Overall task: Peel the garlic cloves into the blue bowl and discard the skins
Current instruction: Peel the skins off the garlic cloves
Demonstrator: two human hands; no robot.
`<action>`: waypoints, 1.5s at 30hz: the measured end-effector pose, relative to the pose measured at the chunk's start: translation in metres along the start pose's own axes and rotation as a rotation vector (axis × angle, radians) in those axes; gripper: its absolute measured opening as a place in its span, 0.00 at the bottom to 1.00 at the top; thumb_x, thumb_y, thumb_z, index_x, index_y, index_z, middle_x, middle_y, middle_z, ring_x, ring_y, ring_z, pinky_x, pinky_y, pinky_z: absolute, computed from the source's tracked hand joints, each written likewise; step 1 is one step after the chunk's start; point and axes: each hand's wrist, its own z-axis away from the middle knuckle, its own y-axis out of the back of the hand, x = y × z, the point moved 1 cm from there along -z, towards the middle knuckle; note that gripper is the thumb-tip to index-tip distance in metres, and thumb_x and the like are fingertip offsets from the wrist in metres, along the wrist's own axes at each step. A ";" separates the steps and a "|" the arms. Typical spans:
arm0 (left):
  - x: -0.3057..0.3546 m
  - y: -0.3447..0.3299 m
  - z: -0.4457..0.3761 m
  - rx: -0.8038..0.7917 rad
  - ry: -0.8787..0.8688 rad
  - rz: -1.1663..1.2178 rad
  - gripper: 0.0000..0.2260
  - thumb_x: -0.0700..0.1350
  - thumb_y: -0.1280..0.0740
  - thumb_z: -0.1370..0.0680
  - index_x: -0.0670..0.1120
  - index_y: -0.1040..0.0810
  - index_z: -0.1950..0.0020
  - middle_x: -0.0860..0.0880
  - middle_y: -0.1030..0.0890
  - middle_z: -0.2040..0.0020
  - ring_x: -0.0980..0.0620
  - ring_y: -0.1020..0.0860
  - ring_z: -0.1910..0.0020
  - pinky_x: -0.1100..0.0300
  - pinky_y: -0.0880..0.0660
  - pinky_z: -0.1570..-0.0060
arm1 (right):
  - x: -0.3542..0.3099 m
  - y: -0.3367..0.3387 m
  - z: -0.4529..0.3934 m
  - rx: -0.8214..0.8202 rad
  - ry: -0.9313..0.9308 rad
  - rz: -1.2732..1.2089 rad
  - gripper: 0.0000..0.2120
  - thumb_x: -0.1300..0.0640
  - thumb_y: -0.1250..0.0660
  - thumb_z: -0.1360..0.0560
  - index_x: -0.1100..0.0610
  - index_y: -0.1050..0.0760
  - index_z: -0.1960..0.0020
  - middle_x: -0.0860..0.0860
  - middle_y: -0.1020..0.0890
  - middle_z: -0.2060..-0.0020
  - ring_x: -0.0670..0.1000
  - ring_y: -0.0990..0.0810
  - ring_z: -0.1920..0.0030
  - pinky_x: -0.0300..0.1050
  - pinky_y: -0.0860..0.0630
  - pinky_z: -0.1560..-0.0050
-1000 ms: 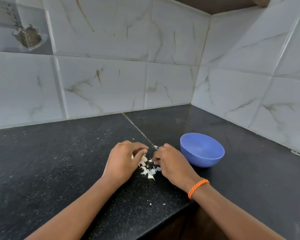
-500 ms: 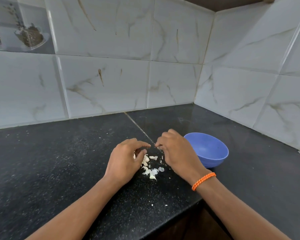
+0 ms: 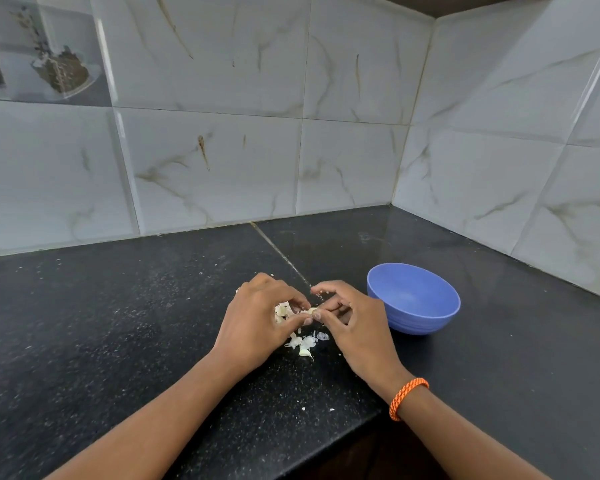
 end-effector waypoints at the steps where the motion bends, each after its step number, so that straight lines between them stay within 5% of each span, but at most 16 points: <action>1: 0.001 0.001 0.000 0.000 0.001 -0.018 0.08 0.60 0.22 0.25 0.61 0.14 0.49 0.65 0.16 0.56 0.60 0.24 0.46 0.57 0.25 0.46 | -0.001 -0.002 0.001 -0.003 0.000 -0.011 0.13 0.62 0.25 0.21 0.47 0.17 0.41 0.41 0.13 0.61 0.42 0.14 0.55 0.34 0.20 0.54; 11: 0.004 0.003 0.001 0.009 0.065 -0.055 0.06 0.59 0.22 0.24 0.65 0.13 0.48 0.61 0.19 0.55 0.62 0.23 0.51 0.61 0.29 0.55 | 0.002 -0.007 0.001 0.018 0.051 0.041 0.07 0.58 0.24 0.20 0.49 0.15 0.44 0.40 0.13 0.55 0.44 0.15 0.52 0.36 0.20 0.52; 20: 0.007 0.002 0.003 0.033 0.064 -0.003 0.06 0.52 0.24 0.20 0.63 0.12 0.45 0.63 0.14 0.57 0.59 0.19 0.54 0.50 0.20 0.55 | 0.001 -0.004 0.000 0.037 0.012 -0.113 0.05 0.61 0.25 0.21 0.52 0.13 0.48 0.40 0.13 0.56 0.42 0.15 0.51 0.30 0.24 0.52; 31: 0.009 0.000 0.003 0.026 0.046 0.002 0.12 0.50 0.20 0.23 0.63 0.12 0.42 0.64 0.14 0.57 0.63 0.21 0.56 0.60 0.27 0.57 | 0.004 -0.001 -0.003 0.026 -0.067 -0.275 0.07 0.63 0.25 0.21 0.52 0.14 0.47 0.45 0.11 0.58 0.45 0.12 0.54 0.33 0.22 0.54; 38: 0.010 0.001 0.004 0.064 0.062 0.042 0.08 0.51 0.20 0.23 0.63 0.11 0.47 0.64 0.15 0.60 0.60 0.18 0.59 0.60 0.26 0.59 | 0.000 -0.003 0.001 0.050 0.006 -0.211 0.07 0.65 0.24 0.22 0.53 0.14 0.50 0.43 0.12 0.57 0.45 0.13 0.52 0.33 0.21 0.54; 45: 0.015 0.003 0.005 0.049 0.109 0.149 0.06 0.48 0.21 0.22 0.59 0.10 0.48 0.65 0.12 0.55 0.67 0.16 0.58 0.62 0.22 0.58 | -0.001 -0.006 0.003 0.093 0.072 -0.128 0.06 0.63 0.24 0.22 0.53 0.14 0.49 0.43 0.12 0.57 0.47 0.13 0.53 0.35 0.20 0.53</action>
